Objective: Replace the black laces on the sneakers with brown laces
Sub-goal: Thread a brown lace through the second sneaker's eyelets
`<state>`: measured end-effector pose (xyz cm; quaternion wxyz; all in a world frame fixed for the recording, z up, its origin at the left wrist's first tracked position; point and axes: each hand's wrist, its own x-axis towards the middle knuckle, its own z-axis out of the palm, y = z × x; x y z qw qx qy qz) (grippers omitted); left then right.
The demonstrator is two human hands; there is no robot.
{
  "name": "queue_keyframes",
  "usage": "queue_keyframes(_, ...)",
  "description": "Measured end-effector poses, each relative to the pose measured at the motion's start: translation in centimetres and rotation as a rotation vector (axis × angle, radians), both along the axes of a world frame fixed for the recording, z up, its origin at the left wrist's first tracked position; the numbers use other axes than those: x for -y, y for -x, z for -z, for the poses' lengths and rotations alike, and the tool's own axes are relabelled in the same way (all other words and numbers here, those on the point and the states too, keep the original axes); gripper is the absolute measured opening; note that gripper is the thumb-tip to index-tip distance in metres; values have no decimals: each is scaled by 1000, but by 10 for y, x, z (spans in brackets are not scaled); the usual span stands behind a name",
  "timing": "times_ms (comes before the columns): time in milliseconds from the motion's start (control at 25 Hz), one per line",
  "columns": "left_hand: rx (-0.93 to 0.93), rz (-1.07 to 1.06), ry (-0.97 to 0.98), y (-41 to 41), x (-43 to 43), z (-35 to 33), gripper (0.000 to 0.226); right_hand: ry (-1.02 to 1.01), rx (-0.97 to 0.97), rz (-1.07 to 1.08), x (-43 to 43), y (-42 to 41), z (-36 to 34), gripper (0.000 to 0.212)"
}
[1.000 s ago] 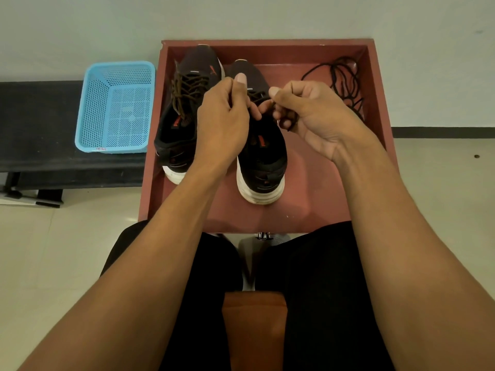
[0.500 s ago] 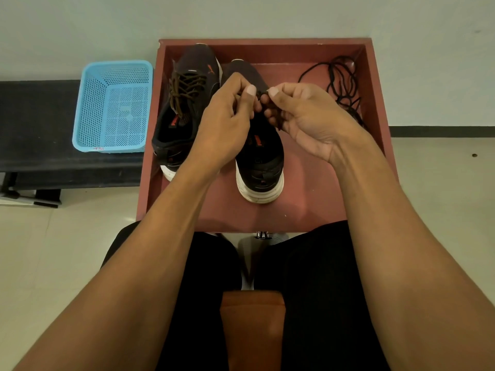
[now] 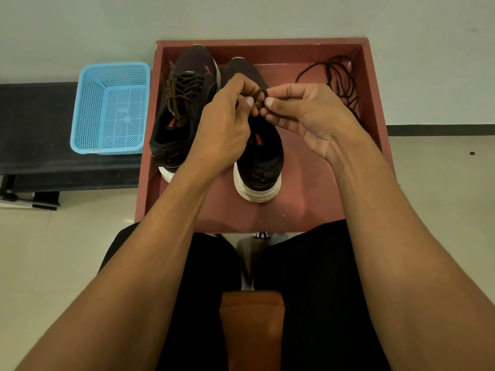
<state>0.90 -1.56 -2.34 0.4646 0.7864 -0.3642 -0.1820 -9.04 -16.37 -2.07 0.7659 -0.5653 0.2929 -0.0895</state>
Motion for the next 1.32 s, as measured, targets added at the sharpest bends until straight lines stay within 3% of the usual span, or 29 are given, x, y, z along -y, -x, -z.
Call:
queue_keyframes(320, -31, -56, 41, 2, 0, -6, 10, 16, -22, 81, -2, -2, -2, 12)
queue_keyframes(680, -94, 51, -16, -7, -6, -7, 8, 90, -24, 31, 2, -4, 7, 15)
queue_keyframes(1080, -182, -150, -25, -3, -3, -9, 12, 142, 19, -74, 1, -3, 3, 26)
queue_keyframes(1320, -401, -134, -1, -3, -2, -11, 13, 203, 27, -13, -1, -6, 8, 17)
